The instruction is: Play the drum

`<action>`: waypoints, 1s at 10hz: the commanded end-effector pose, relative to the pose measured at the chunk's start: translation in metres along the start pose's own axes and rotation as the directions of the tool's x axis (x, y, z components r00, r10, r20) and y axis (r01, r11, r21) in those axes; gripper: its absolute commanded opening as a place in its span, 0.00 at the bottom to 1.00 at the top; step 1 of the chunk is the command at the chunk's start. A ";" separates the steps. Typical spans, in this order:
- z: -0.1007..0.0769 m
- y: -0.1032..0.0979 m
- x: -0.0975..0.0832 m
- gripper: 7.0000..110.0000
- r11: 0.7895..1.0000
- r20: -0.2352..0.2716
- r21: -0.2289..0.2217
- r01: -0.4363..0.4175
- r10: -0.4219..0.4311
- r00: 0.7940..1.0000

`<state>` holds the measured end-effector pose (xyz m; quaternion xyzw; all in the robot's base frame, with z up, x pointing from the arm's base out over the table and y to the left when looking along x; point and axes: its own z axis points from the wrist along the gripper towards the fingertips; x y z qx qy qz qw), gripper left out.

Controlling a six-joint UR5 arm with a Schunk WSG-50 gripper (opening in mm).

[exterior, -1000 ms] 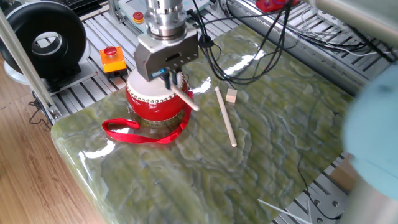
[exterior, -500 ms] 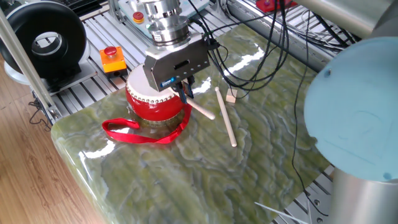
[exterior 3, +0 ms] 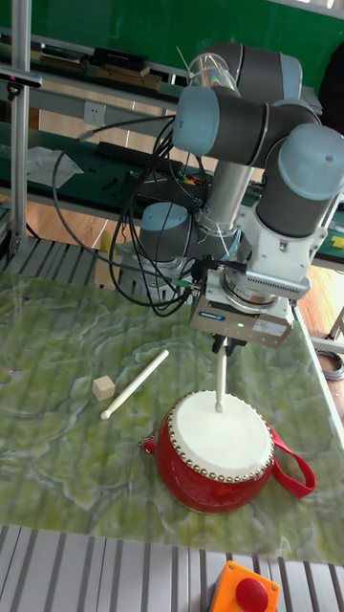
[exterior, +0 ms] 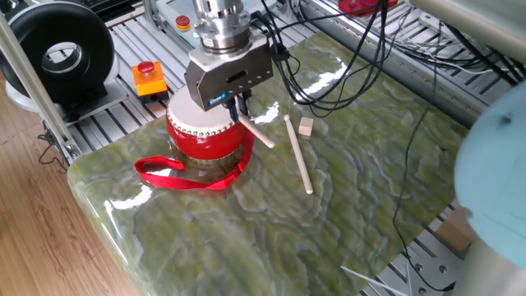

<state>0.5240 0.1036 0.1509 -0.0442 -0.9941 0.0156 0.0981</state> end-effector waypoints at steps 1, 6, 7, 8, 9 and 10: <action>0.001 -0.005 0.025 0.00 1.000 -0.109 -0.001 0.031 -0.031 0.994; -0.001 0.026 0.068 0.00 0.986 -0.300 -0.169 -0.003 -0.049 0.953; -0.004 0.034 0.074 0.00 0.977 -0.328 -0.211 -0.018 -0.054 0.943; -0.003 0.031 0.073 0.00 0.981 -0.324 -0.194 -0.019 -0.046 0.945; -0.003 0.035 0.074 0.00 0.981 -0.322 -0.188 -0.038 -0.025 0.946; 0.001 0.029 0.071 0.00 0.987 -0.315 -0.154 -0.041 -0.010 0.949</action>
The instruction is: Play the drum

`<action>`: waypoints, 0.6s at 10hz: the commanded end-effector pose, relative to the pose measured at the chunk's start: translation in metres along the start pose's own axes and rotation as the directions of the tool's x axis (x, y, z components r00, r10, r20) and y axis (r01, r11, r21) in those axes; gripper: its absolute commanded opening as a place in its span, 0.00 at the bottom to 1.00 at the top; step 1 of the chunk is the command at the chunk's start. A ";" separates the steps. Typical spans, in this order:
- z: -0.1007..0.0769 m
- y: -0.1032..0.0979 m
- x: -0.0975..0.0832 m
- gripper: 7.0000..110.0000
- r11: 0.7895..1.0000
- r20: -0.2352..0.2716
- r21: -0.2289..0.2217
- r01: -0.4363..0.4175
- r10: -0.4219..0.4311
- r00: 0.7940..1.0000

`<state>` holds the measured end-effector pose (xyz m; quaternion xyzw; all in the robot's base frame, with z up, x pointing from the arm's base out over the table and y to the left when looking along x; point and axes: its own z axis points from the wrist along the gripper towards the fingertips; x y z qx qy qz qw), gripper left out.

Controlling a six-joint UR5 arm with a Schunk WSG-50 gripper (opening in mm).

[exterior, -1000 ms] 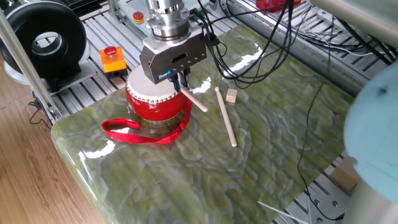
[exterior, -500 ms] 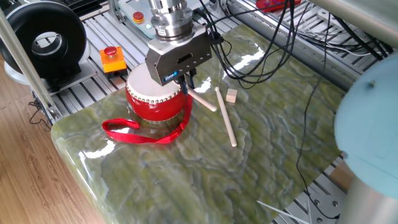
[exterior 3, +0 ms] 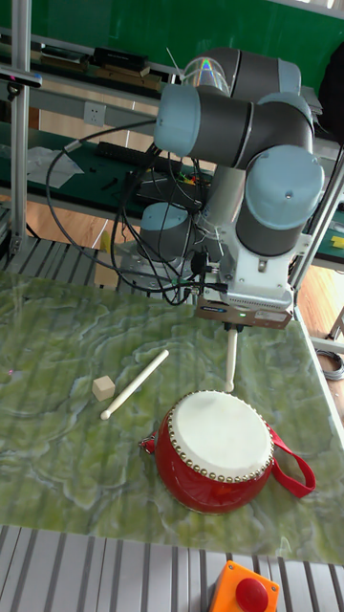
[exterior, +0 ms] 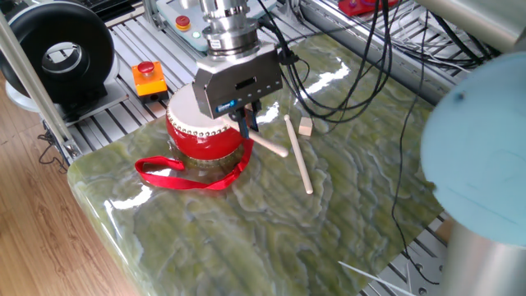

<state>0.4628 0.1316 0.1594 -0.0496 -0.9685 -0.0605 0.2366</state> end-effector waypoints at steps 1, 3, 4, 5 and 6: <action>0.002 0.007 -0.022 0.00 0.999 0.087 -0.023 -0.036 0.038 0.995; -0.012 -0.018 -0.069 0.00 0.996 0.291 0.081 -0.033 0.008 0.957; -0.019 -0.017 -0.084 0.00 0.997 0.357 0.080 -0.021 -0.009 0.934; -0.020 -0.016 -0.087 0.00 0.997 0.369 0.080 -0.009 -0.021 0.929; -0.014 -0.016 -0.076 0.00 0.997 0.319 0.081 0.002 -0.028 0.947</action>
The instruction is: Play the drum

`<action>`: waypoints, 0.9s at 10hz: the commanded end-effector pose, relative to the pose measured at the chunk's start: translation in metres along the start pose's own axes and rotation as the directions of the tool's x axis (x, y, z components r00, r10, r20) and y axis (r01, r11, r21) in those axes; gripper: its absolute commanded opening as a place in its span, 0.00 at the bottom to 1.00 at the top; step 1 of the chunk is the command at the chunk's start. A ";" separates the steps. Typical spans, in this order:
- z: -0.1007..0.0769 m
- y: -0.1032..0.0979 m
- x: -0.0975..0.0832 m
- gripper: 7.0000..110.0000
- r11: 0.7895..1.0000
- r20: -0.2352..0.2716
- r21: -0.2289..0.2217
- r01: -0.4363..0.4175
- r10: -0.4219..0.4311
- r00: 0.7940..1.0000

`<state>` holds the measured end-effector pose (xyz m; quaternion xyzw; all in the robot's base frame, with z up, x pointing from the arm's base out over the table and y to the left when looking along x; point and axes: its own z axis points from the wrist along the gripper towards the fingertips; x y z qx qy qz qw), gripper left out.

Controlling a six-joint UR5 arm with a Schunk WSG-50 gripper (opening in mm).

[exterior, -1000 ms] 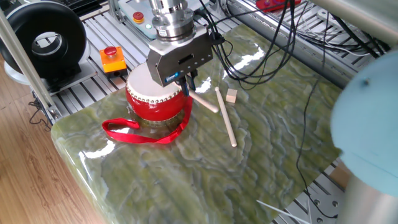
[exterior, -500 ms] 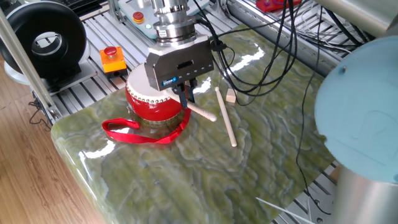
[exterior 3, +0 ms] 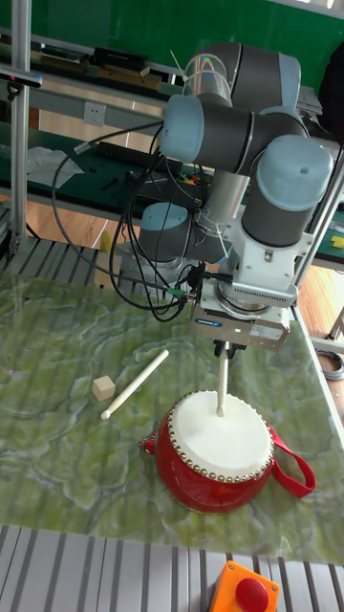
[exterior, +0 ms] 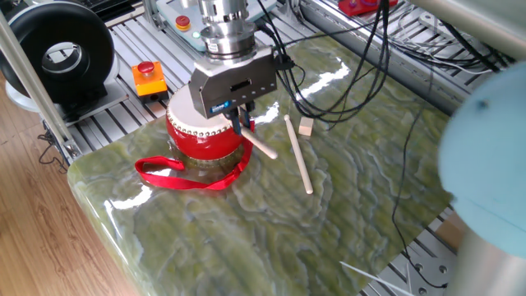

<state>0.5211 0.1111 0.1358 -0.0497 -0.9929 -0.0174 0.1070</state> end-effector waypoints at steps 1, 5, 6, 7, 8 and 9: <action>0.000 -0.002 -0.008 0.00 1.000 0.032 0.005 0.013 -0.014 0.999; -0.004 -0.011 0.040 0.00 0.999 -0.169 0.031 0.008 -0.003 0.986; -0.008 -0.008 0.060 0.00 1.000 -0.256 0.017 -0.003 0.007 0.967; -0.012 -0.008 0.072 0.00 1.000 -0.311 0.016 -0.004 0.009 0.950; -0.008 -0.006 0.064 0.00 1.000 -0.279 0.012 -0.012 0.015 0.960; -0.003 -0.013 0.027 0.00 0.999 -0.123 0.042 -0.014 0.019 0.992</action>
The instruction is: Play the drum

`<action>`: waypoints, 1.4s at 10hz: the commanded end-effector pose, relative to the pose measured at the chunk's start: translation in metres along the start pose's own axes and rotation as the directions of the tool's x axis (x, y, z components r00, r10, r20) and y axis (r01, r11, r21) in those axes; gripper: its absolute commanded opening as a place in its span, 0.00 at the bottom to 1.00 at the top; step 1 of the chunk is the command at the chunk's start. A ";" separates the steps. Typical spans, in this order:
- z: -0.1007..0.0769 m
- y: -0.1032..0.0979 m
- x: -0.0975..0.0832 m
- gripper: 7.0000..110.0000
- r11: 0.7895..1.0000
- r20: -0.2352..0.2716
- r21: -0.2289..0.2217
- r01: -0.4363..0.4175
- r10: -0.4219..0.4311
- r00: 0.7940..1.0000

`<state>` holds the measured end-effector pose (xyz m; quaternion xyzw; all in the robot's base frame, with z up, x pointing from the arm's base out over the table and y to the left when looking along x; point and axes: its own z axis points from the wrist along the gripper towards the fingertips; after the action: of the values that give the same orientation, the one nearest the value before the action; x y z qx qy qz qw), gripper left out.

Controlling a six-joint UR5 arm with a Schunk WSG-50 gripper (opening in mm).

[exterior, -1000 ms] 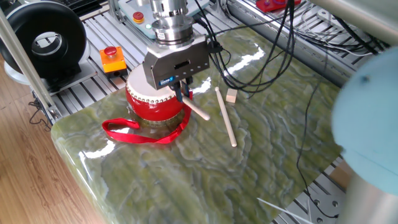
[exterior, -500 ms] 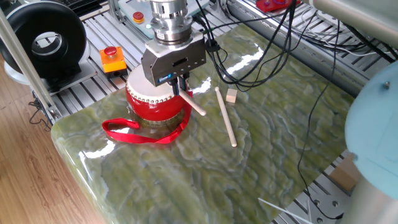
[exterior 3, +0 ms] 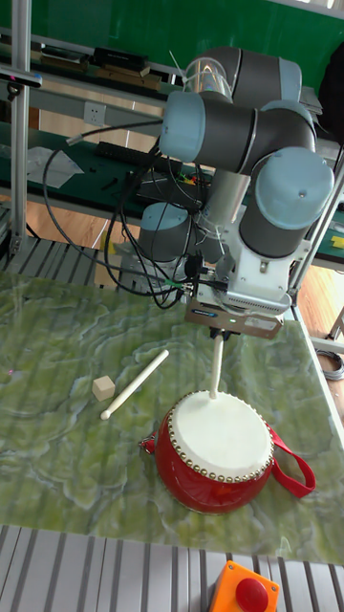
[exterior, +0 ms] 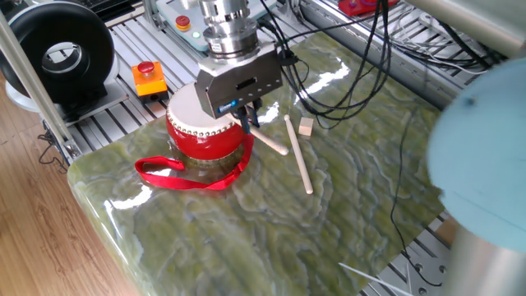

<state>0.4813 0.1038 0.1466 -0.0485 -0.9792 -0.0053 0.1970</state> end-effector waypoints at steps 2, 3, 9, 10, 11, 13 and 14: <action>-0.021 -0.007 -0.054 0.00 0.999 0.264 0.049 -0.018 0.004 0.964; -0.029 -0.002 -0.076 0.00 0.999 0.356 0.032 -0.001 -0.011 0.935; 0.003 0.011 0.012 0.00 0.991 -0.112 -0.047 0.122 -0.127 0.986; 0.007 0.012 0.024 0.00 0.994 -0.196 -0.053 0.099 -0.108 0.975; 0.010 0.014 0.027 0.00 0.997 -0.242 -0.051 0.060 -0.071 0.968; 0.013 0.018 -0.017 0.00 0.999 -0.056 -0.051 0.011 -0.014 0.998; -0.003 -0.005 -0.041 0.00 0.998 0.107 0.057 0.019 -0.025 0.994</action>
<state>0.4877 0.1120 0.1337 -0.0261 -0.9740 -0.0179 0.2245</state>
